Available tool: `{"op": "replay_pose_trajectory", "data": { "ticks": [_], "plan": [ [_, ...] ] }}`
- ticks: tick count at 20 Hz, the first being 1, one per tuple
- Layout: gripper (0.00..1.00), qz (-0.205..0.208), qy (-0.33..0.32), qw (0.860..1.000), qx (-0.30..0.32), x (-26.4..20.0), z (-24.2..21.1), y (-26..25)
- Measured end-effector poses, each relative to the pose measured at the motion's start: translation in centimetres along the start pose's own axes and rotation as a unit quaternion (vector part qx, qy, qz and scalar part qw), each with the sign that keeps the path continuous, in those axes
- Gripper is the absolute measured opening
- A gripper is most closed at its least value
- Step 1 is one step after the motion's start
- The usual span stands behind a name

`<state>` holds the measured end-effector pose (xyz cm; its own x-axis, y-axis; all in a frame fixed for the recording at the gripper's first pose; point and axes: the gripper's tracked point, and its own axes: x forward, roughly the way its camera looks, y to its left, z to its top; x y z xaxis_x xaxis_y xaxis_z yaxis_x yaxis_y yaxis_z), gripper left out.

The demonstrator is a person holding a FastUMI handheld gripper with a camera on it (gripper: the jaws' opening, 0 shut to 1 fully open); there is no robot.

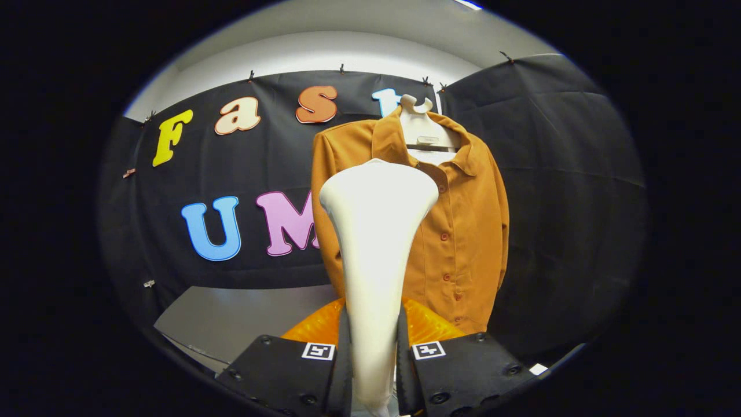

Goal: Iron the clothes twice with a garment steamer, once on the left side and once on the right side.

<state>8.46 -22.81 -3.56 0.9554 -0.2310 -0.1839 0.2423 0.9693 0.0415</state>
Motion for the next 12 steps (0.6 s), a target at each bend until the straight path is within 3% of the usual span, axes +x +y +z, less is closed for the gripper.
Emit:
{"op": "replay_pose_trajectory", "data": {
  "ticks": [6,12],
  "plan": [
    [0.34,0.057,0.027,0.998,0.012,6.2,-0.3,-3.1],
    [0.34,0.093,0.053,0.994,0.021,9.3,-2.2,-4.3]
  ]
}}
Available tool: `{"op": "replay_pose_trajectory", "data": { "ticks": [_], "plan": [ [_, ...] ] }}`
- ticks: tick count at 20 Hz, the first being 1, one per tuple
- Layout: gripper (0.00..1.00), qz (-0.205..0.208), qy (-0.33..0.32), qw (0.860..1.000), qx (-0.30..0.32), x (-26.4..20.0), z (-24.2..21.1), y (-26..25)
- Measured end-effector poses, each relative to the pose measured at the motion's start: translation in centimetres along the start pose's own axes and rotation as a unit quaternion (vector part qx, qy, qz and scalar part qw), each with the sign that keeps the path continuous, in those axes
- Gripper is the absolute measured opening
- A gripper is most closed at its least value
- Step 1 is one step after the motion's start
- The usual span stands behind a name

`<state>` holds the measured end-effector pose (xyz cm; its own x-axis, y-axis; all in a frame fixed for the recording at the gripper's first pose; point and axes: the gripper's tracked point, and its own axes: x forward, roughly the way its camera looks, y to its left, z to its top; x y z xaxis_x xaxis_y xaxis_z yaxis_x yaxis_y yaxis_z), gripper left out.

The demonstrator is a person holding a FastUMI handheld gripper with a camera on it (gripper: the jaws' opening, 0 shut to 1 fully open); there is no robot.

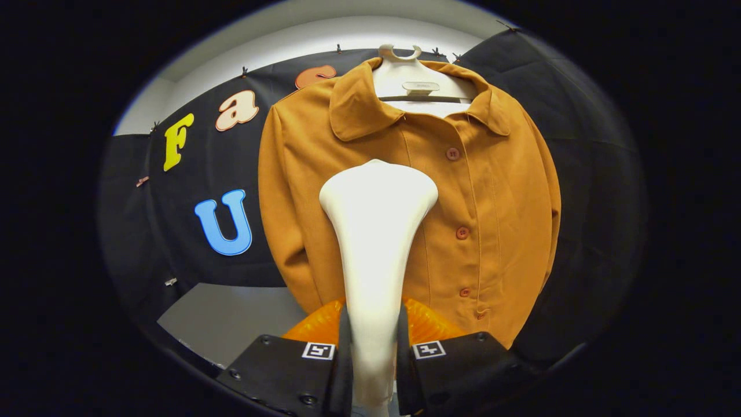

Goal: Iron the clothes twice with a garment steamer, once on the left side and once on the right side.

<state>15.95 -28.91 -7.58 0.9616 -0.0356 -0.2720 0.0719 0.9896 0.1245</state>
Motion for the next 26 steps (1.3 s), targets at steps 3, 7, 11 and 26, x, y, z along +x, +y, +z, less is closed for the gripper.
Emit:
{"op": "replay_pose_trajectory", "data": {
  "ticks": [3,7,11,26],
  "plan": [
    [0.34,0.005,0.023,1.0,-0.002,1.0,-1.8,-0.7],
    [0.34,0.005,0.057,0.998,0.004,1.8,-4.9,-1.4],
    [0.34,-0.006,0.094,0.996,0.004,2.4,-8.2,-2.7],
    [0.34,-0.043,0.245,0.968,0.028,-0.1,-20.5,-5.5]
  ]
}}
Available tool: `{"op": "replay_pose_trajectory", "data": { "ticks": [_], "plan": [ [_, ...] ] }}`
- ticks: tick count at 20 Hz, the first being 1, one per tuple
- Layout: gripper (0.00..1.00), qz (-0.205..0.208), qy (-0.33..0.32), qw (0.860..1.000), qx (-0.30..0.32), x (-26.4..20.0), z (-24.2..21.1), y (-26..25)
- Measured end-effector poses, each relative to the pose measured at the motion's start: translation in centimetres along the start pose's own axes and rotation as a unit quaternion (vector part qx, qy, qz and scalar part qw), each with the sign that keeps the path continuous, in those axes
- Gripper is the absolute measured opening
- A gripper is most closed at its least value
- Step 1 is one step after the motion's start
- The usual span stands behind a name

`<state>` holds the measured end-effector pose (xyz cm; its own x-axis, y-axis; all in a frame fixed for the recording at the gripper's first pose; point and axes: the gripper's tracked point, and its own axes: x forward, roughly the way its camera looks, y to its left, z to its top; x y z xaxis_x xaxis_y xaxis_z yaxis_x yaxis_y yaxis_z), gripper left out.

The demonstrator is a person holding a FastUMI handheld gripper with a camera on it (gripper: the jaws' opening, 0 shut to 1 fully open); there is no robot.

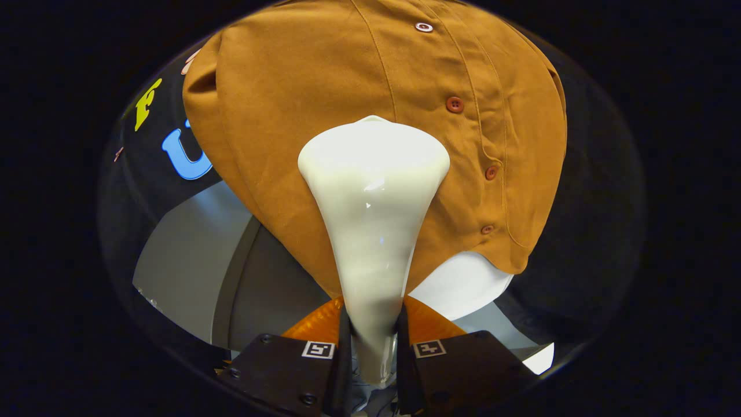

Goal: Iron the clothes twice with a garment steamer, once on the left side and once on the right side.

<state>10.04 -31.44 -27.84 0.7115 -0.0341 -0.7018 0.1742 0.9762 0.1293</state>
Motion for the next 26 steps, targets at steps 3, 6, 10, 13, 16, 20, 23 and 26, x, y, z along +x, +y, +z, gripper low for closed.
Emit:
{"op": "replay_pose_trajectory", "data": {
  "ticks": [3,6,10,13,16,20,23,26],
  "plan": [
    [0.34,-0.009,0.011,1.0,0.004,-0.8,-1.2,-0.8],
    [0.34,-0.016,0.002,1.0,0.005,-2.3,-1.4,-1.3],
    [0.34,-0.023,-0.037,0.999,0.007,-4.9,0.9,-1.9],
    [0.34,-0.036,-0.079,0.996,0.015,-7.0,3.9,-3.2],
    [0.34,-0.052,-0.124,0.991,0.02,-9.4,7.6,-5.0],
    [0.34,-0.072,-0.186,0.98,0.025,-11.8,12.9,-7.4],
    [0.34,-0.08,-0.219,0.972,0.029,-13.4,16.4,-8.9],
    [0.34,-0.075,-0.235,0.969,0.032,-13.3,19.1,-9.4]
  ]
}}
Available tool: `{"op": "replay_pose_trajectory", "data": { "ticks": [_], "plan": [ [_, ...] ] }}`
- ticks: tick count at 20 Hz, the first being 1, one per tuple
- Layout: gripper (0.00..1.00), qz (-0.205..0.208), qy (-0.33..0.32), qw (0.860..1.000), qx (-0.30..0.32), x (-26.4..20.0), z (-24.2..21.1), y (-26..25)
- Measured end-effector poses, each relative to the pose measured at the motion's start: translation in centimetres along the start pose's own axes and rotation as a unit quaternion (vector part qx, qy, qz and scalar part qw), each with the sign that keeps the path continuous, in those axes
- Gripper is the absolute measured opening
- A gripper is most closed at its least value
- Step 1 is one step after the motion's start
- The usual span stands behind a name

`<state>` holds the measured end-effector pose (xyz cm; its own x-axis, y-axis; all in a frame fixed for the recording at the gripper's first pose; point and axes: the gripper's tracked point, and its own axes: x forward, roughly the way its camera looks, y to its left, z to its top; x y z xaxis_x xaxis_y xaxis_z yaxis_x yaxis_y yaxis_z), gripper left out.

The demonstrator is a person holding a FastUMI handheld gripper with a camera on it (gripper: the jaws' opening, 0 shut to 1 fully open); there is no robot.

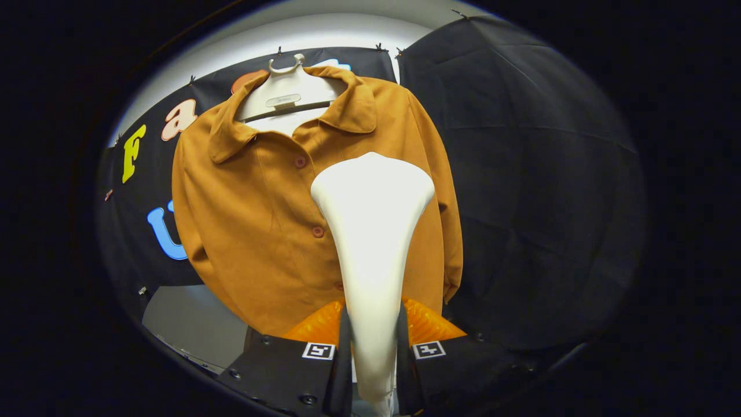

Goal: Iron the clothes twice with a garment steamer, once on the left side and once on the right side.

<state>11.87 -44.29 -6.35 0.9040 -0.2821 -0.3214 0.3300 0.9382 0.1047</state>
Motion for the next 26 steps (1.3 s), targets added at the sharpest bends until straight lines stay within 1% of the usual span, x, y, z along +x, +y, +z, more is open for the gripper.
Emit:
{"op": "replay_pose_trajectory", "data": {
  "ticks": [2,5,9,13,16,23,26],
  "plan": [
    [0.34,0.004,-0.009,1.0,0.006,1.2,1.4,0.0],
    [0.34,0.008,-0.012,1.0,0.019,3.0,2.4,-0.4],
    [0.34,0.019,0.012,0.999,0.023,5.1,1.1,-0.4],
    [0.34,0.012,0.046,0.999,0.015,6.3,-2.2,-1.1],
    [0.34,0.004,0.082,0.996,0.021,7.1,-5.5,-1.9],
    [0.34,-0.017,0.157,0.987,0.035,7.8,-12.1,-3.6],
    [0.34,-0.028,0.181,0.982,0.036,7.6,-14.2,-4.2]
  ]
}}
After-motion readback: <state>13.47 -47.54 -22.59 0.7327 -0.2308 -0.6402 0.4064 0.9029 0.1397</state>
